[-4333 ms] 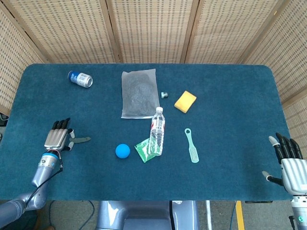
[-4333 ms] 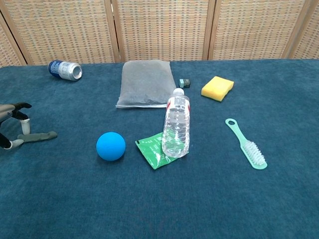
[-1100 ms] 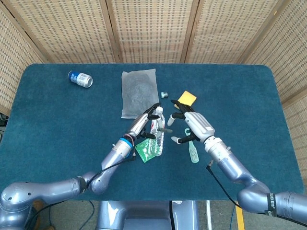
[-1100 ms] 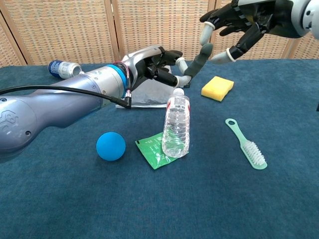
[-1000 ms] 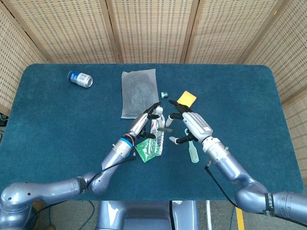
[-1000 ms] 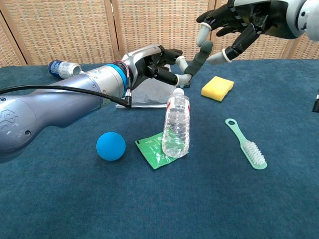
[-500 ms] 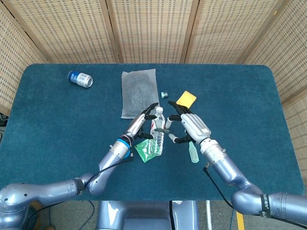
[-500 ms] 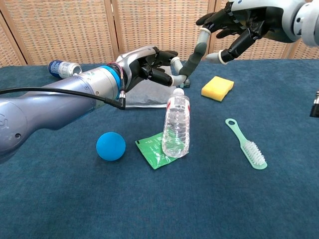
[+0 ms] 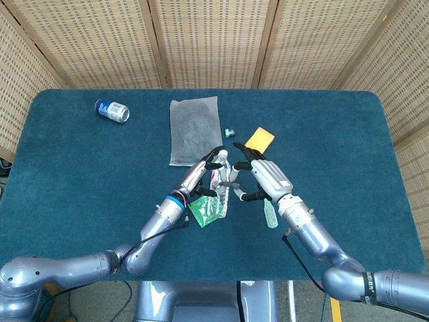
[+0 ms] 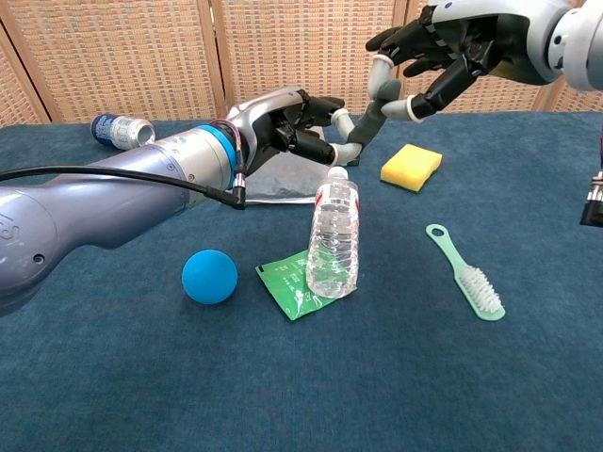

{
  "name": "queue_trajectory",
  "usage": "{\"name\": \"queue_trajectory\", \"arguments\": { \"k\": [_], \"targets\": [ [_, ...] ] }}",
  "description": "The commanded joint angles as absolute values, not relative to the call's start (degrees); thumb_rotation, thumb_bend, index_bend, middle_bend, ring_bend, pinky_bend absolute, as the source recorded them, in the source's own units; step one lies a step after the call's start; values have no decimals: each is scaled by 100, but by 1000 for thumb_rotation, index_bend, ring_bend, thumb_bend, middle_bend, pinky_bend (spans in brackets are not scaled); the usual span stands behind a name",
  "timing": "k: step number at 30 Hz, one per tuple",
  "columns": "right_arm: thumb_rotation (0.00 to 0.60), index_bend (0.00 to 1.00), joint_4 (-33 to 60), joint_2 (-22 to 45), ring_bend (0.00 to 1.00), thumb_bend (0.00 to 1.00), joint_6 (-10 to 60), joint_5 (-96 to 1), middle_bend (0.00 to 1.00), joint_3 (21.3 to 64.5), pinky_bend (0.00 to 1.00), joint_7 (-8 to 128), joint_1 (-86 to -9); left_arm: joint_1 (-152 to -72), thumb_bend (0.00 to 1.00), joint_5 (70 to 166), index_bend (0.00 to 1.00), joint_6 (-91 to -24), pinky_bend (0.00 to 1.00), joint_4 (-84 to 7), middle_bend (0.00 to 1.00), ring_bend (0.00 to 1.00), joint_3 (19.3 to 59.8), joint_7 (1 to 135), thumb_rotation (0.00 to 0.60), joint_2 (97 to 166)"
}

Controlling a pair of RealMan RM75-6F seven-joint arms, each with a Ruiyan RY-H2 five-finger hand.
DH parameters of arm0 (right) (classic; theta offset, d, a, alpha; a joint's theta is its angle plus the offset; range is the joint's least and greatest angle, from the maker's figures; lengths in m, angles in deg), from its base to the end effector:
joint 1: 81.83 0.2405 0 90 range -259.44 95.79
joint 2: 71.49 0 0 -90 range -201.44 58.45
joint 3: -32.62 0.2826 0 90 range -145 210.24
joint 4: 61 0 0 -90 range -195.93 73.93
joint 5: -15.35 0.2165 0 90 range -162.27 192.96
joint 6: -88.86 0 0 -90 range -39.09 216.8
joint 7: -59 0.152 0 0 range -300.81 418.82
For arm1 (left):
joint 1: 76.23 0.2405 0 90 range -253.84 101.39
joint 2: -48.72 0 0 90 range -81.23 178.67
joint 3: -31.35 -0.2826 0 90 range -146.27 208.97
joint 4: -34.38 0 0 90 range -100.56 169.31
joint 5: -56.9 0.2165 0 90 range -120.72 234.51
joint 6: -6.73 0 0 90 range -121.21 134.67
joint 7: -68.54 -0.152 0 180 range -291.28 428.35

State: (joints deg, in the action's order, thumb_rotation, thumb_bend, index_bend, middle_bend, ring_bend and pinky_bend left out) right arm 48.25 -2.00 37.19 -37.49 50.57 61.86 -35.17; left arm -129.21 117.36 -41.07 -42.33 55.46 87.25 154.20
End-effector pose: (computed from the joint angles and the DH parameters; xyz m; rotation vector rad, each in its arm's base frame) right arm -0.0882 -0.3676 0.0723 1.7081 -1.4741 1.3008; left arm -0.0323 0.3930 -0.0919 -1.5674 -1.8129 -1.5443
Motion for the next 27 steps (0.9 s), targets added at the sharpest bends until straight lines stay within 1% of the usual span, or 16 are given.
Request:
{"name": "queue_trajectory", "arguments": {
  "k": [1, 7, 11, 16, 21, 27],
  "targets": [
    [600, 557, 4832, -187, 0, 531, 3713, -3766, 0, 5055, 0, 6218, -3533, -12922, 746, 11733, 785, -4118, 0, -4239, 0, 0, 5540, 8694, 600, 15421],
    [600, 582, 4841, -201, 0, 558, 3710, -3790, 0, 5051, 0, 6195, -3538, -12919, 748, 11685, 785, -4104, 0, -4248, 0, 0, 5535, 8668, 600, 15431],
    [600, 601, 4848, -203, 0, 605, 3710, -3786, 13, 5030, 0, 6159, -3540, -12912, 748, 11679, 786, -4111, 0, -4267, 0, 0, 5534, 8658, 600, 15429],
    [600, 671, 4835, -201, 0, 667, 3654, -3892, 53, 4993, 0, 6046, -3542, -12899, 748, 11661, 786, -4114, 0, -4300, 0, 0, 5558, 8673, 600, 15405],
    [600, 745, 4692, -122, 0, 694, 3317, -4377, 113, 4879, 0, 5673, -3584, -12870, 749, 11646, 786, -4113, 0, -4306, 0, 0, 5563, 8679, 600, 15353],
    [600, 779, 4489, -22, 0, 695, 2952, -4961, 147, 4789, 0, 5450, -3678, -12821, 751, 11597, 786, -4084, 0, -4250, 0, 0, 5569, 8722, 600, 15282]
  ]
}}
